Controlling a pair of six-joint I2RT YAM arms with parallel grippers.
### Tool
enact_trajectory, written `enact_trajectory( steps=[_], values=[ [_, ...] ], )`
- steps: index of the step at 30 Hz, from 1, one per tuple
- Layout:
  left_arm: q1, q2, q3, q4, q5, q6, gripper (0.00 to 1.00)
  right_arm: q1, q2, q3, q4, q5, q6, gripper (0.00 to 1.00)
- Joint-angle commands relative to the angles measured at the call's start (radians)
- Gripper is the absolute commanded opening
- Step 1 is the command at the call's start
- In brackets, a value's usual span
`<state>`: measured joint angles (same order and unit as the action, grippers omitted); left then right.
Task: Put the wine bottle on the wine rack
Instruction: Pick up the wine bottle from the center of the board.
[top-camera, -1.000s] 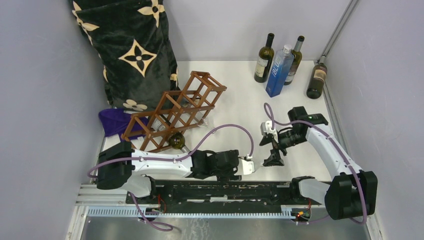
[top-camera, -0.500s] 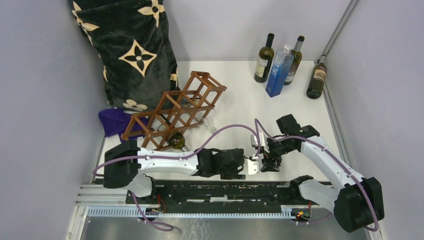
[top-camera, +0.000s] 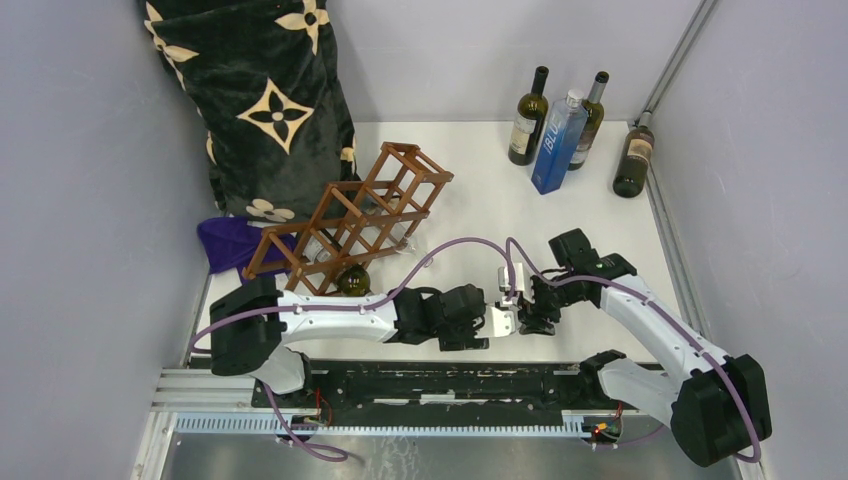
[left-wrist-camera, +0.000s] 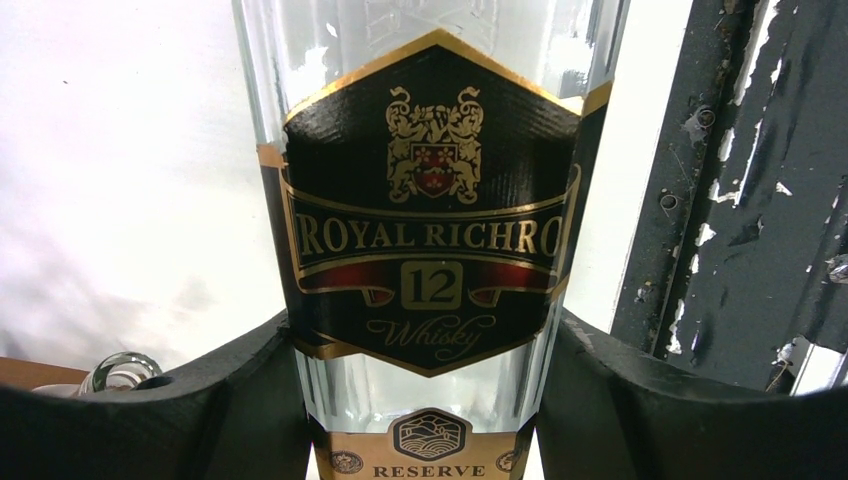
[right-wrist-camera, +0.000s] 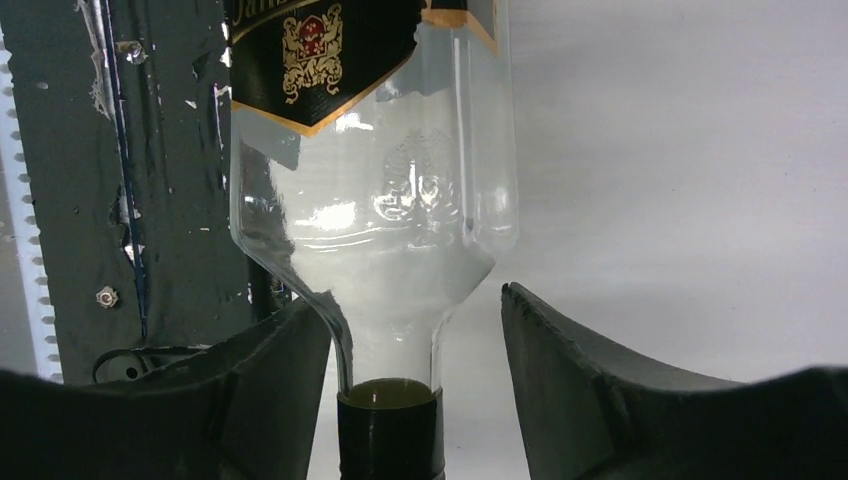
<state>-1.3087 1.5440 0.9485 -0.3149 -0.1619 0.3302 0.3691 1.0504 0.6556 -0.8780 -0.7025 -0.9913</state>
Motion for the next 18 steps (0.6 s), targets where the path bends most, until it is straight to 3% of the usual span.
enact_trajectory(
  steps=[1, 8, 11, 18],
  values=[
    [0.014, -0.063, 0.022, 0.167, 0.060, -0.047, 0.02, 0.011, -0.001, -0.002, 0.050, -0.016, 0.006, 0.64],
    [0.025, -0.056, 0.019, 0.173, 0.067, -0.049, 0.02, 0.016, 0.016, 0.011, 0.029, -0.018, -0.004, 0.16],
    [0.033, -0.064, 0.007, 0.186, 0.070, -0.054, 0.02, 0.016, 0.026, 0.027, 0.005, -0.025, -0.010, 0.00],
    [0.043, -0.061, -0.004, 0.202, 0.050, -0.070, 0.04, 0.012, 0.066, 0.068, -0.021, -0.078, 0.005, 0.00]
  ],
)
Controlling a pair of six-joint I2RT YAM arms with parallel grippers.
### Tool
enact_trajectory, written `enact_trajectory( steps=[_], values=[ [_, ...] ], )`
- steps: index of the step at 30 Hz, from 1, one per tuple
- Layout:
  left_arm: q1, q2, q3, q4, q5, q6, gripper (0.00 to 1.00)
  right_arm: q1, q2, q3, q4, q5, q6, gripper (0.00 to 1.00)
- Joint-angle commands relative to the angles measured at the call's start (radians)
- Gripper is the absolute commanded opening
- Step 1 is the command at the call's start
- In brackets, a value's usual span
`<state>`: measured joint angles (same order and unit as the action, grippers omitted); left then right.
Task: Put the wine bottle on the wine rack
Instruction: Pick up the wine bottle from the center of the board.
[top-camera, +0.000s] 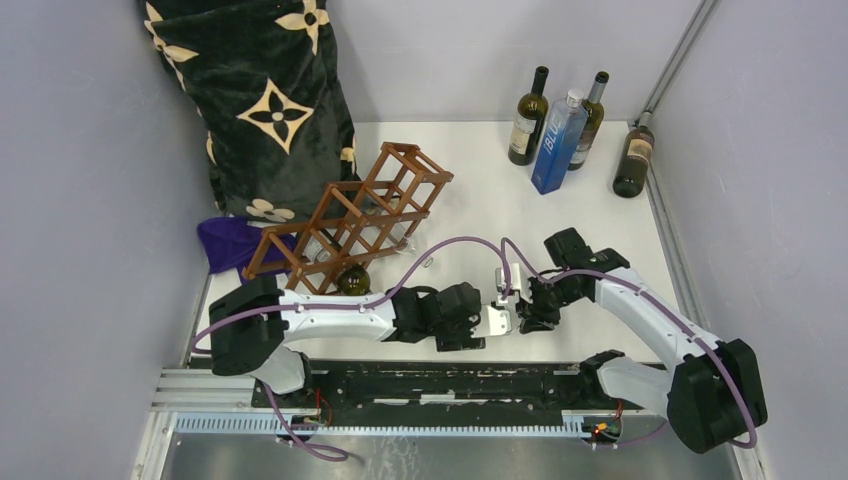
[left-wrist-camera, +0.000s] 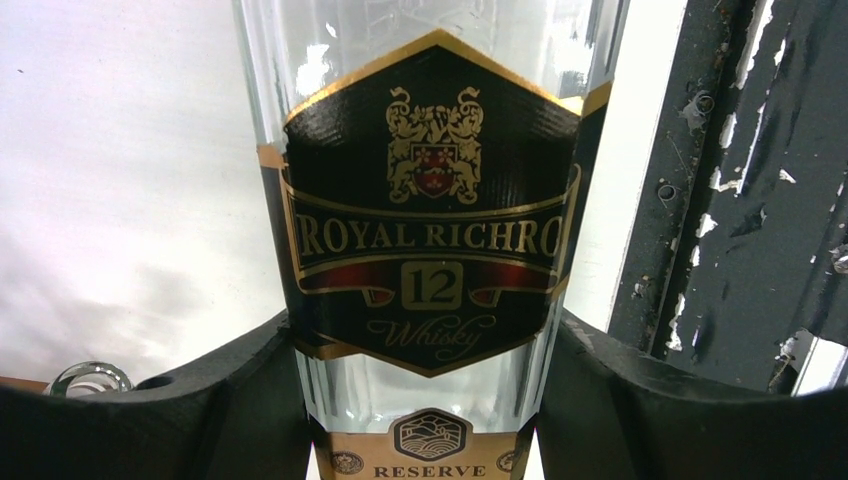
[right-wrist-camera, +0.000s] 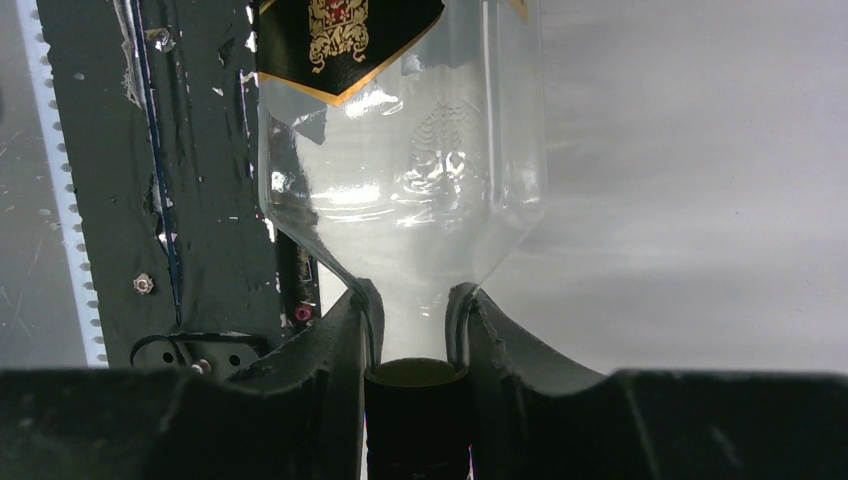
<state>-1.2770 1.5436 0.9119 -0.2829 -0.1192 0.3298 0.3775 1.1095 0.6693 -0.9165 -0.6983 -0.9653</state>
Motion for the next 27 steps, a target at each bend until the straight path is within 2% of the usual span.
enact_trajectory(
  steps=[1, 3, 11, 12, 14, 20, 21, 27],
  values=[
    [0.011, -0.056, 0.035, 0.165, 0.000, -0.075, 0.10, 0.004, 0.005, 0.054, 0.023, -0.090, -0.015, 0.00],
    [0.011, -0.049, 0.036, 0.162, -0.016, -0.088, 0.23, 0.002, 0.002, 0.055, 0.034, -0.102, -0.007, 0.00],
    [0.012, -0.105, -0.024, 0.208, -0.100, -0.118, 0.63, -0.062, -0.021, 0.077, 0.010, -0.148, -0.039, 0.00],
    [0.011, -0.117, -0.033, 0.216, -0.105, -0.119, 0.64, -0.078, -0.023, 0.080, -0.004, -0.164, -0.052, 0.00],
    [0.011, -0.139, -0.046, 0.225, -0.118, -0.120, 0.73, -0.115, -0.025, 0.089, -0.035, -0.198, -0.090, 0.00],
    [0.011, -0.178, -0.061, 0.224, -0.144, -0.120, 0.83, -0.185, -0.018, 0.090, -0.106, -0.264, -0.170, 0.00],
    [0.011, -0.185, -0.061, 0.221, -0.149, -0.121, 0.98, -0.195, -0.017, 0.089, -0.111, -0.268, -0.178, 0.00],
    [0.011, -0.257, -0.059, 0.213, -0.150, -0.122, 1.00, -0.242, -0.026, 0.090, -0.144, -0.286, -0.222, 0.00]
  ],
)
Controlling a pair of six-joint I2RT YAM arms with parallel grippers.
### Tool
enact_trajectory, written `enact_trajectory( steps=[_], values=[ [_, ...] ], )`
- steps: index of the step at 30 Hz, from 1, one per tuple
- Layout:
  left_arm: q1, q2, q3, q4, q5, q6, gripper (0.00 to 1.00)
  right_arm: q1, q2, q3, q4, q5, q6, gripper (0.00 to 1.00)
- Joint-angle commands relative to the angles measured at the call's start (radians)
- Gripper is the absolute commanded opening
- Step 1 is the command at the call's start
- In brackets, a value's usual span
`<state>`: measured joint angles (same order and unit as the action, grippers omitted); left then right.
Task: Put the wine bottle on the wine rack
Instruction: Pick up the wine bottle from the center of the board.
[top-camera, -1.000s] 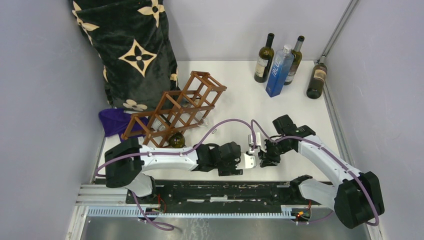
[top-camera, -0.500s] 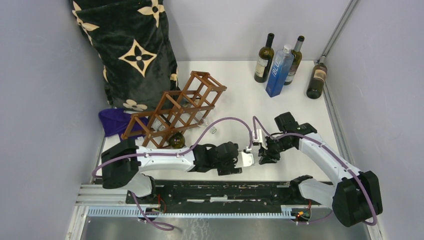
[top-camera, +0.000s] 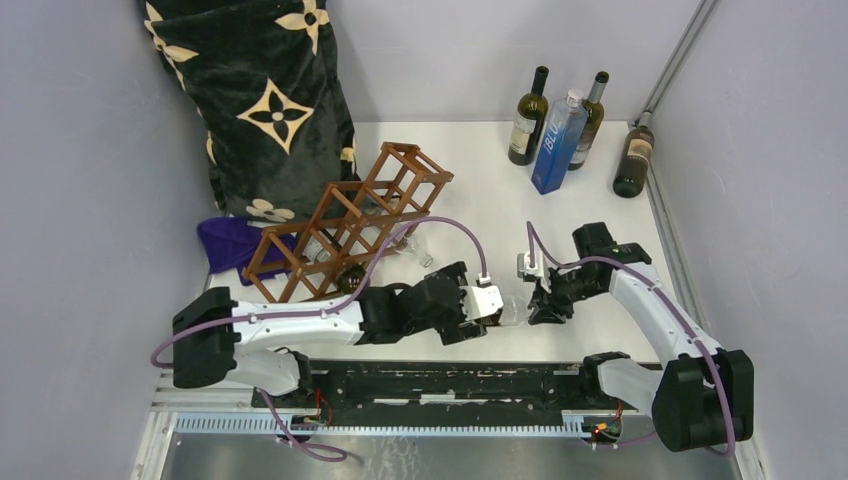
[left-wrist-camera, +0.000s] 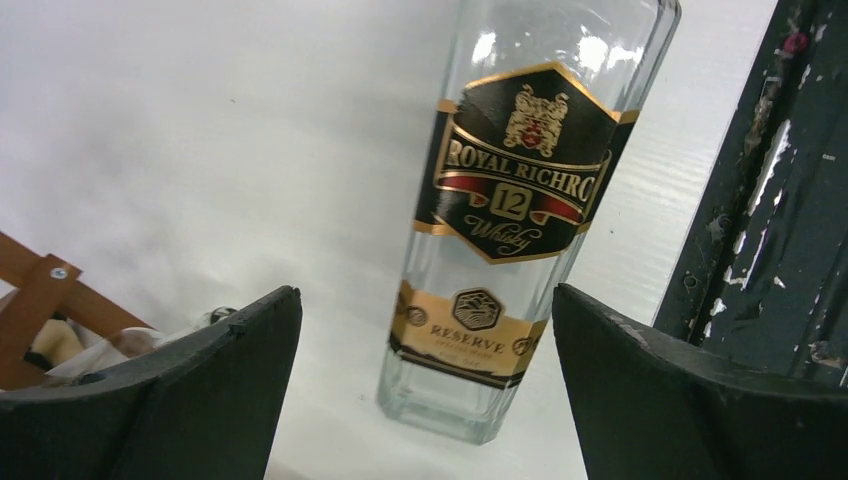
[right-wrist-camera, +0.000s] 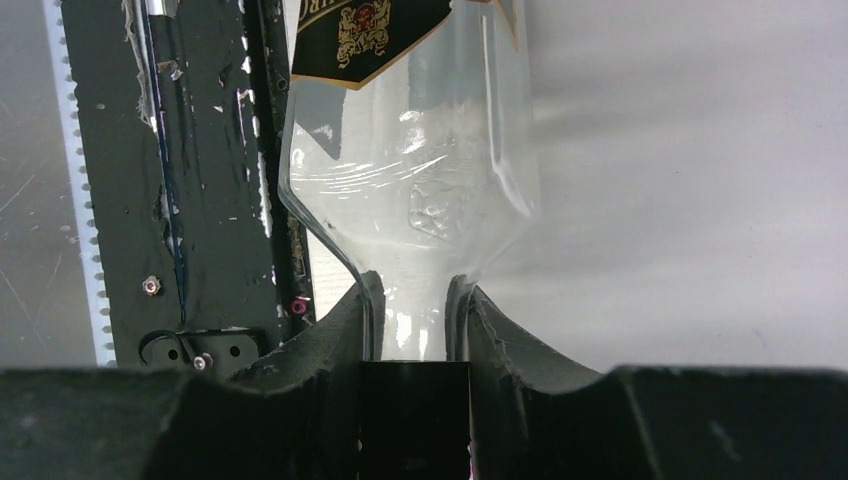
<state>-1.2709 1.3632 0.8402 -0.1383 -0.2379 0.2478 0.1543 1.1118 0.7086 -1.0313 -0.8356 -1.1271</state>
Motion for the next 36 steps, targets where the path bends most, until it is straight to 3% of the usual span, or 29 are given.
enact_trajectory(
  steps=[1, 15, 22, 30, 36],
  values=[
    [0.005, -0.090, 0.013, 0.066, -0.029, -0.039, 1.00, -0.025, -0.029, 0.051, -0.034, -0.153, -0.065, 0.00],
    [0.005, -0.346, 0.008, 0.055, -0.003, -0.088, 1.00, -0.102, -0.021, 0.103, -0.104, -0.285, -0.109, 0.00],
    [0.005, -0.419, -0.045, 0.062, 0.024, -0.106, 1.00, -0.120, -0.017, 0.112, -0.114, -0.276, -0.122, 0.00],
    [0.005, -0.281, -0.089, 0.136, 0.165, -0.050, 1.00, -0.119, -0.049, 0.041, -0.112, -0.135, -0.240, 0.00],
    [0.005, -0.052, -0.024, 0.167, 0.108, 0.092, 1.00, -0.119, -0.054, 0.025, -0.114, -0.144, -0.296, 0.00]
  ],
)
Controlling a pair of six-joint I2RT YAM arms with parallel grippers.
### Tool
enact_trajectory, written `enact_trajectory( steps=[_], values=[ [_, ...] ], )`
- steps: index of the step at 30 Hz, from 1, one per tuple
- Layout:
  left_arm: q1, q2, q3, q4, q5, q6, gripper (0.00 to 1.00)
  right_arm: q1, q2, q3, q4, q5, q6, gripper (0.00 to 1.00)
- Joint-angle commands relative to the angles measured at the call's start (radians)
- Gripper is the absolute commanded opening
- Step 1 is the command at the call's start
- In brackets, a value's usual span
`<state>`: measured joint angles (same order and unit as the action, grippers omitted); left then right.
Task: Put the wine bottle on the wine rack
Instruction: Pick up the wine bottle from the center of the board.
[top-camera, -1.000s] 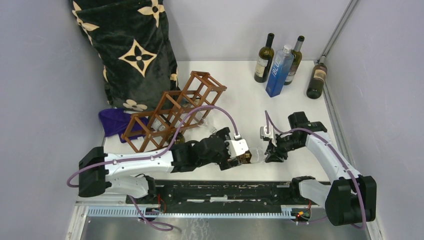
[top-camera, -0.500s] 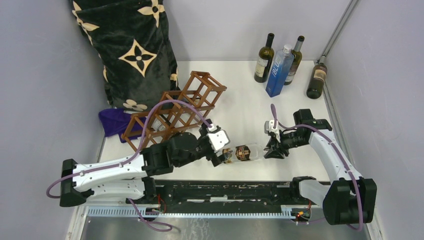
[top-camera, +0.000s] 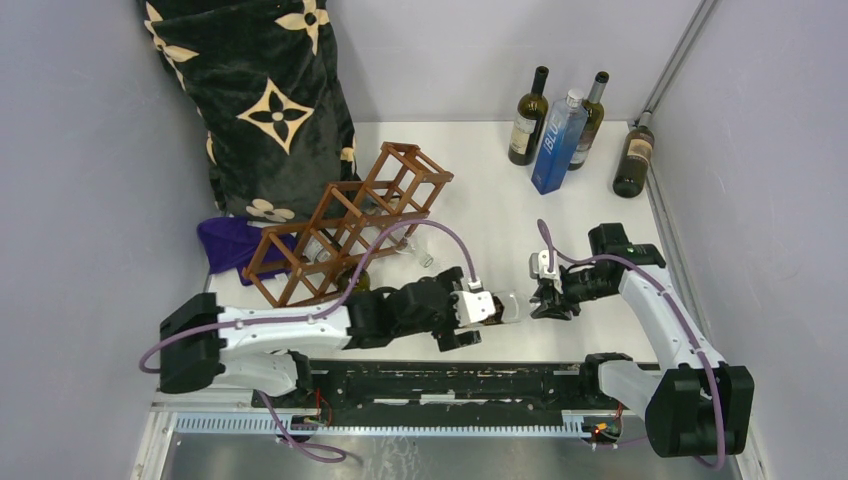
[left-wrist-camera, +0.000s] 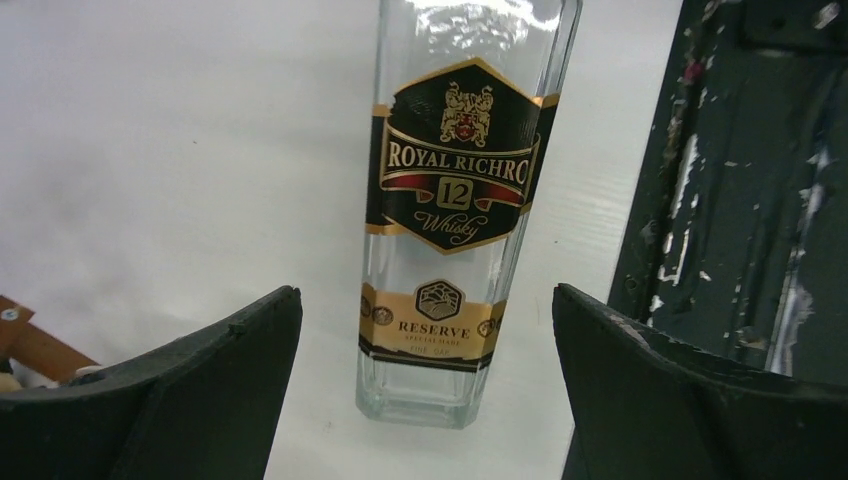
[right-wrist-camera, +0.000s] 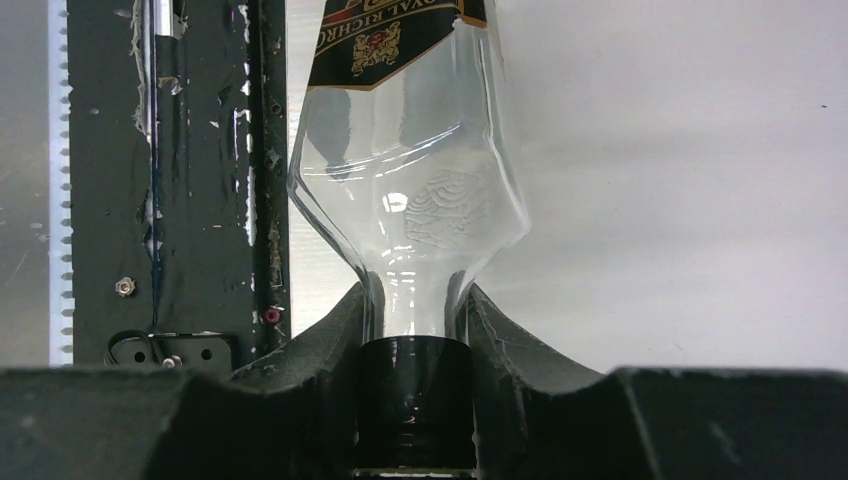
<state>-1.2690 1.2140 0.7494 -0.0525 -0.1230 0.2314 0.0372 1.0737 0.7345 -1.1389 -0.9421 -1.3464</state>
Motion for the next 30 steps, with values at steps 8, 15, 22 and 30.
enact_trajectory(
  steps=[8, 15, 22, 30],
  values=[
    [0.003, 0.250, 0.084, 0.145, -0.036, 0.146, 0.99, -0.001, -0.003, -0.001, -0.009, -0.050, -0.082, 0.01],
    [0.007, 0.325, 0.127, 0.141, -0.009, 0.131, 0.60, -0.002, 0.023, -0.006, -0.028, -0.051, -0.106, 0.04],
    [0.020, 0.318, 0.143, 0.133, 0.083, 0.103, 0.02, -0.001, 0.013, -0.020, -0.041, -0.046, -0.195, 0.44],
    [0.053, 0.312, 0.155, 0.139, 0.159, 0.085, 0.02, 0.012, -0.013, -0.053, 0.025, -0.089, -0.211, 0.98]
  ],
)
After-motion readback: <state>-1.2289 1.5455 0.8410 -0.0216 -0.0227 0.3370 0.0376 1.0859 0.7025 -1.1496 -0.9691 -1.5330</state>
